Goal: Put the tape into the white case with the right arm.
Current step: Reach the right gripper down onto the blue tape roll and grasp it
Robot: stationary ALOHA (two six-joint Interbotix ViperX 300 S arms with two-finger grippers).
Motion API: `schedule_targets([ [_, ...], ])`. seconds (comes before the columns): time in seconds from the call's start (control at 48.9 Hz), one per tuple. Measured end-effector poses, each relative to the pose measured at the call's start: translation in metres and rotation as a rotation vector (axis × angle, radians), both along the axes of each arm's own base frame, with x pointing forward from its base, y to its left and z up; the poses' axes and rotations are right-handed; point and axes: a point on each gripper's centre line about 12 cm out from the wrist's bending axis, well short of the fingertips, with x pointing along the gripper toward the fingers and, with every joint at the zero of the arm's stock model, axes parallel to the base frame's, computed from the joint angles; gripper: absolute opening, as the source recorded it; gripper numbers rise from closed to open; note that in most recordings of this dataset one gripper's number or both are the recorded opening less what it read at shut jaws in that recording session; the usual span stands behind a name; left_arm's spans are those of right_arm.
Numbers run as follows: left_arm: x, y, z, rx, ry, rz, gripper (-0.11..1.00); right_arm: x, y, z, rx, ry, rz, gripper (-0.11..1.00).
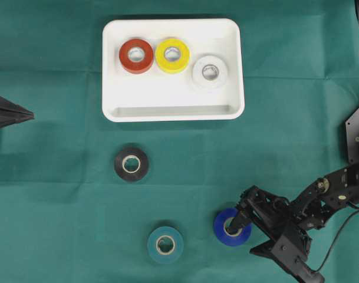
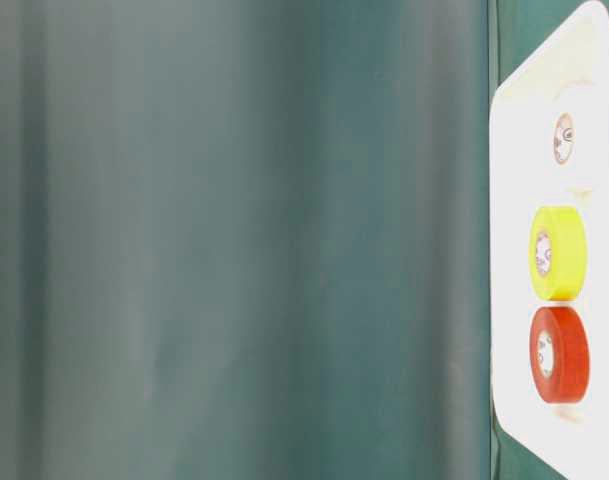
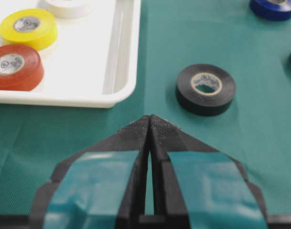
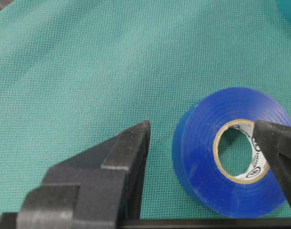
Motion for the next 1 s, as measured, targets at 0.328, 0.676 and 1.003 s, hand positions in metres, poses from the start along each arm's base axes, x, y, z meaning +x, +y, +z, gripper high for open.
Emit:
schedule_targets([
  [0.328,0.0,0.0,-0.001,0.001,0.003,-0.002,0.01,0.0,-0.002,-0.003,-0.013,0.013,-0.01,0.68],
  [0.676,0.0,0.0,0.0,0.002,0.0,-0.002,0.01,-0.002,-0.002,-0.019,-0.034,0.06,-0.015,0.68],
  [1.003,0.0,0.0,0.0,0.0,0.002,-0.002,0.01,-0.003,-0.001,-0.019,-0.041,0.062,-0.011,0.1],
])
